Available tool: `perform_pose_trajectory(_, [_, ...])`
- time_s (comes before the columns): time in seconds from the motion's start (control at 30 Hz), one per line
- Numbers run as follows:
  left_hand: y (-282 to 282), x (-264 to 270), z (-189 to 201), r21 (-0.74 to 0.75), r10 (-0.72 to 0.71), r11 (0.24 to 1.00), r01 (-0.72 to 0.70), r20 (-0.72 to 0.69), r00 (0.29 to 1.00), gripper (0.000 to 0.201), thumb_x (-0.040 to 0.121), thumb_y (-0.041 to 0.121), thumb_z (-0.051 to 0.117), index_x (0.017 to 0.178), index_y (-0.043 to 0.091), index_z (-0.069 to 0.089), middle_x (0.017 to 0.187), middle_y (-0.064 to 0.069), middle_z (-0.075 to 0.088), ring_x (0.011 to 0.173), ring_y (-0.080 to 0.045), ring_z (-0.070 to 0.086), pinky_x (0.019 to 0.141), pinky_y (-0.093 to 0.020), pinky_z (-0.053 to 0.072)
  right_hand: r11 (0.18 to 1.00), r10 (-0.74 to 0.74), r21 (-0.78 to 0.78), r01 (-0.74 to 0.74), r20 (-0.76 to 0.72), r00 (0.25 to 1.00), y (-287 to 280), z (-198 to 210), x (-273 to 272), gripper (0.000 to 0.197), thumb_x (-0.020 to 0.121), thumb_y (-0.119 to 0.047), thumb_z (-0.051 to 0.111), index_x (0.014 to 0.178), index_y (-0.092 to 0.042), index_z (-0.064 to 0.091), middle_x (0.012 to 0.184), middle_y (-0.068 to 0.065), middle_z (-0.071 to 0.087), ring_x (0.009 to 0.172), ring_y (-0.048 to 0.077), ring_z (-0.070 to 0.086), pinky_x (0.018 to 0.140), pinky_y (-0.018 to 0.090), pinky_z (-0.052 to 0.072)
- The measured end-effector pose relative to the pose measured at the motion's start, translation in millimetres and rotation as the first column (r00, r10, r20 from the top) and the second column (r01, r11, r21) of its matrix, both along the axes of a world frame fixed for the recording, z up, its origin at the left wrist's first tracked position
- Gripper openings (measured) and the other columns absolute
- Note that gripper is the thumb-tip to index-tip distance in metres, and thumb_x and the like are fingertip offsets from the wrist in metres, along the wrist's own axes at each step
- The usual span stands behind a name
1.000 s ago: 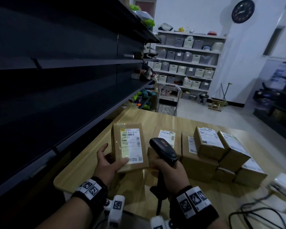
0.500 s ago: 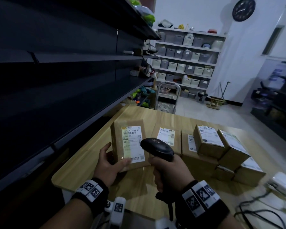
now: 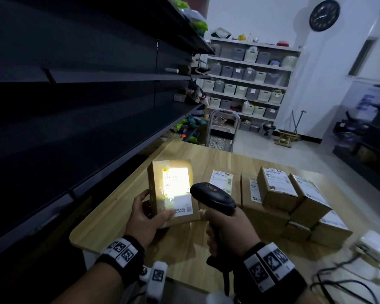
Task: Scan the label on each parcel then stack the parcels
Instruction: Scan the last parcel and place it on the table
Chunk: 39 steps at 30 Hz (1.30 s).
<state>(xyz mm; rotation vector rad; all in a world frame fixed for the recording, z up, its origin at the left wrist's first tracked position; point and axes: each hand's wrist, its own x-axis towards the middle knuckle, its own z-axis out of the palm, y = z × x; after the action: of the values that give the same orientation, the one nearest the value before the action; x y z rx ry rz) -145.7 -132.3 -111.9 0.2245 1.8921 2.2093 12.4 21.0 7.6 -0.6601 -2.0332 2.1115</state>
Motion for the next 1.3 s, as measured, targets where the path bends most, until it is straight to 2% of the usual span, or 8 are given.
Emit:
perform_pose_trajectory(0.17, [-0.3, -1.2, -1.3, -0.013, -0.007, 1.000, 0.007, -0.021, 1.000, 0.111, 0.050, 0.048, 0.103, 0.147, 0.045, 0.051, 0.119, 0.004, 0.085, 0.108, -0.025, 0.082, 0.098, -0.057, 0.066, 1.000, 0.010, -0.016, -0.010, 0.021, 1.000, -1.1, 2.4, 3.4, 0.022, 0.096, -0.013, 0.069, 0.075, -0.014, 0.062, 0.053, 0.002, 0.046, 0.041, 0.019, 0.040, 0.049, 0.027, 0.036])
perform_pose_trajectory(0.43, [-0.1, -2.4, -3.5, -0.014, 0.006, 1.000, -0.006, -0.014, 1.000, 0.090, 0.074, 0.025, 0.102, 0.144, 0.048, 0.050, 0.123, 0.001, 0.083, 0.111, -0.027, 0.080, 0.100, -0.059, 0.064, 1.000, -0.010, -0.017, 0.011, 0.028, 1.000, -2.4, -0.8, 6.2, 0.026, 0.091, -0.015, 0.070, 0.068, -0.014, 0.059, 0.055, 0.007, 0.041, 0.043, 0.020, 0.036, 0.050, 0.030, 0.031])
perform_pose_trajectory(0.6, [0.4, -4.0, -6.0, -0.018, 0.013, 1.000, -0.013, -0.012, 1.000, 0.088, 0.074, 0.024, 0.102, 0.142, 0.048, 0.051, 0.122, 0.001, 0.084, 0.110, -0.027, 0.081, 0.100, -0.059, 0.064, 1.000, 0.005, -0.027, -0.004, 0.028, 1.000, -2.7, 0.0, 7.1, 0.009, 0.096, -0.013, 0.069, 0.087, -0.009, 0.069, 0.053, 0.004, 0.046, 0.042, 0.019, 0.040, 0.048, 0.028, 0.035])
perform_pose_trajectory(0.9, [0.8, -4.4, -6.1, -0.006, 0.017, 1.000, -0.017, -0.016, 1.000, 0.099, 0.072, 0.025, 0.104, 0.151, 0.045, 0.048, 0.119, 0.001, 0.085, 0.107, -0.025, 0.083, 0.095, -0.056, 0.067, 1.000, 0.002, -0.020, -0.003, -0.049, 0.999, -3.3, -6.2, 3.3, 0.017, 0.093, -0.011, 0.073, 0.077, -0.007, 0.067, 0.053, 0.014, 0.043, 0.038, 0.023, 0.040, 0.046, 0.032, 0.033])
perform_pose_trajectory(1.03, [1.1, -5.5, -7.6, -0.011, 0.025, 1.000, -0.025, -0.013, 1.000, 0.100, 0.071, 0.027, 0.104, 0.151, 0.045, 0.048, 0.120, 0.002, 0.085, 0.107, -0.024, 0.083, 0.095, -0.055, 0.067, 0.999, 0.020, 0.041, -0.018, -0.052, 0.998, -0.1, -6.2, 4.6, 0.032, 0.094, -0.014, 0.070, 0.062, -0.014, 0.070, 0.053, 0.019, 0.048, 0.037, 0.025, 0.044, 0.046, 0.030, 0.036])
perform_pose_trajectory(1.13, [1.4, -5.7, -8.0, -0.010, 0.024, 1.000, -0.024, -0.015, 1.000, 0.097, 0.072, 0.025, 0.104, 0.150, 0.044, 0.049, 0.119, 0.003, 0.085, 0.106, -0.023, 0.083, 0.094, -0.054, 0.068, 0.999, -0.016, 0.035, 0.019, -0.070, 0.997, -0.7, -4.6, 4.9, 0.008, 0.095, -0.013, 0.069, 0.095, -0.014, 0.076, 0.067, 0.020, 0.064, 0.042, 0.029, 0.053, 0.043, 0.028, 0.040])
perform_pose_trajectory(1.17, [1.6, -5.8, -8.1, -0.011, 0.023, 1.000, -0.023, -0.017, 1.000, 0.097, 0.072, 0.025, 0.104, 0.149, 0.044, 0.049, 0.119, 0.002, 0.084, 0.106, -0.023, 0.083, 0.094, -0.054, 0.068, 0.999, -0.035, 0.028, 0.038, -0.083, 0.996, -0.1, -5.9, 4.4, 0.012, 0.096, -0.012, 0.069, 0.105, -0.016, 0.075, 0.072, 0.019, 0.068, 0.045, 0.030, 0.055, 0.042, 0.028, 0.040])
perform_pose_trajectory(1.3, [1.5, -5.3, -8.1, -0.017, 0.019, 1.000, -0.019, -0.022, 1.000, 0.098, 0.069, 0.030, 0.105, 0.148, 0.045, 0.049, 0.121, 0.002, 0.083, 0.108, -0.025, 0.082, 0.096, -0.057, 0.067, 0.997, -0.060, 0.037, 0.063, -0.082, 0.995, 0.7, -9.2, 3.7, 0.016, 0.095, -0.011, 0.069, 0.111, -0.013, 0.071, 0.077, 0.017, 0.070, 0.046, 0.031, 0.058, 0.042, 0.028, 0.041])
